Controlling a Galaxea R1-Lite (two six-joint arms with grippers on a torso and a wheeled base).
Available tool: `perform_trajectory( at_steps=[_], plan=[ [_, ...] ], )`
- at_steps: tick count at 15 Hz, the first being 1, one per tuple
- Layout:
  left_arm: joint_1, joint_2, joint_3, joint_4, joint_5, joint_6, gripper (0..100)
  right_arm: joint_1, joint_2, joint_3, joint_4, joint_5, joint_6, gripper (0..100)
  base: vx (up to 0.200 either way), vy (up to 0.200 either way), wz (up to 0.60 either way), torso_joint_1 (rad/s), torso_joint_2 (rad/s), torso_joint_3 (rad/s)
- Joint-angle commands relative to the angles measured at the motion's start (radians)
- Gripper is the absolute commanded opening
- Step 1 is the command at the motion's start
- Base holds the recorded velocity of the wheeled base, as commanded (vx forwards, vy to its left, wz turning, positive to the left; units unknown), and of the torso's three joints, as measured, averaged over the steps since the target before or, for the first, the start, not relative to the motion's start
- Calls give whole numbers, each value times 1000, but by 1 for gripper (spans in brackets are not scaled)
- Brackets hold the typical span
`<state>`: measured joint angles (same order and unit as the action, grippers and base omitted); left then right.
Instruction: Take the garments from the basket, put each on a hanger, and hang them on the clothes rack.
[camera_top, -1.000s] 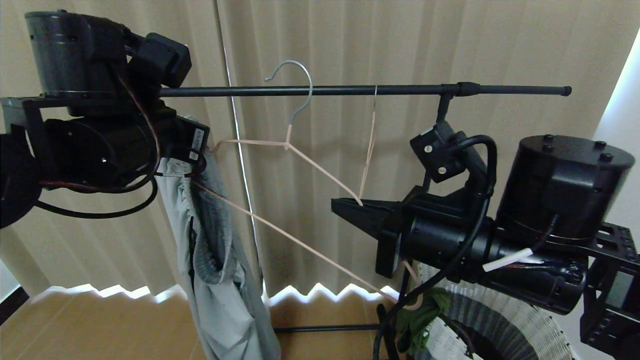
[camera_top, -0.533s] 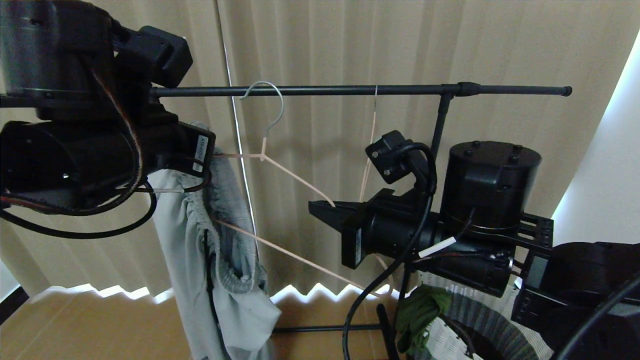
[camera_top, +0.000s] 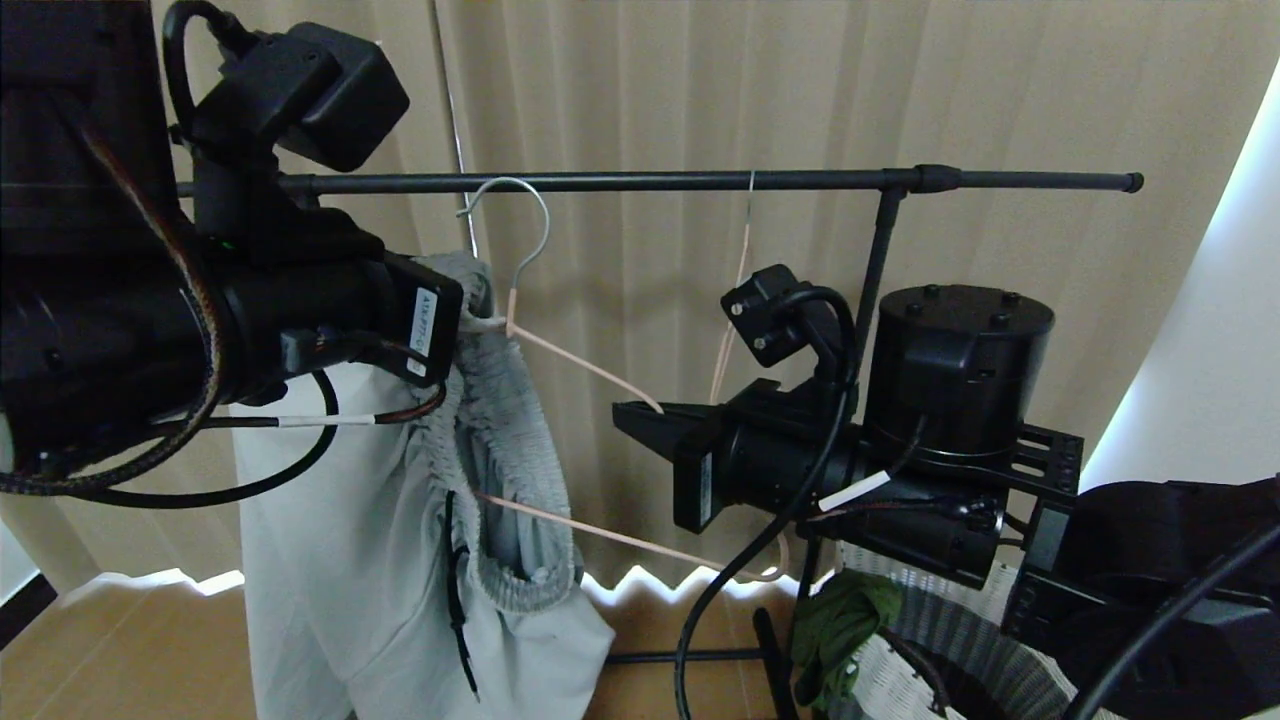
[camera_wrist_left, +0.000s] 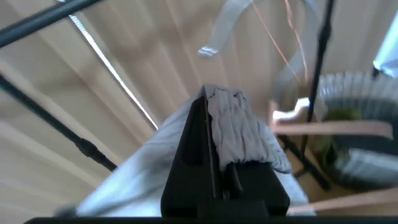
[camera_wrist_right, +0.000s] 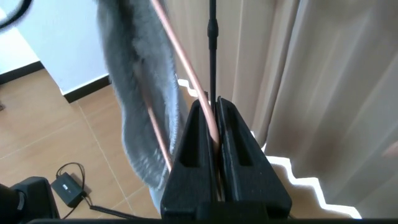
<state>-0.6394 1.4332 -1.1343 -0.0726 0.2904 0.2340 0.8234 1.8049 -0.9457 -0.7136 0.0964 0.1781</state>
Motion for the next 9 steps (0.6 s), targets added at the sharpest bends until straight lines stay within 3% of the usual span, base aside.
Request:
perform_trajectory(
  at_steps=[1, 9],
  plan=[
    [-13, -22, 36, -3, -7, 18, 0, 0, -21, 2, -1, 0, 0, 0, 0, 0, 0, 0, 0, 0],
    [-60, -27, 65, -4, -13, 39, 0, 0, -36, 4, -3, -1, 0, 0, 0, 0, 0, 0, 0, 0]
  ],
)
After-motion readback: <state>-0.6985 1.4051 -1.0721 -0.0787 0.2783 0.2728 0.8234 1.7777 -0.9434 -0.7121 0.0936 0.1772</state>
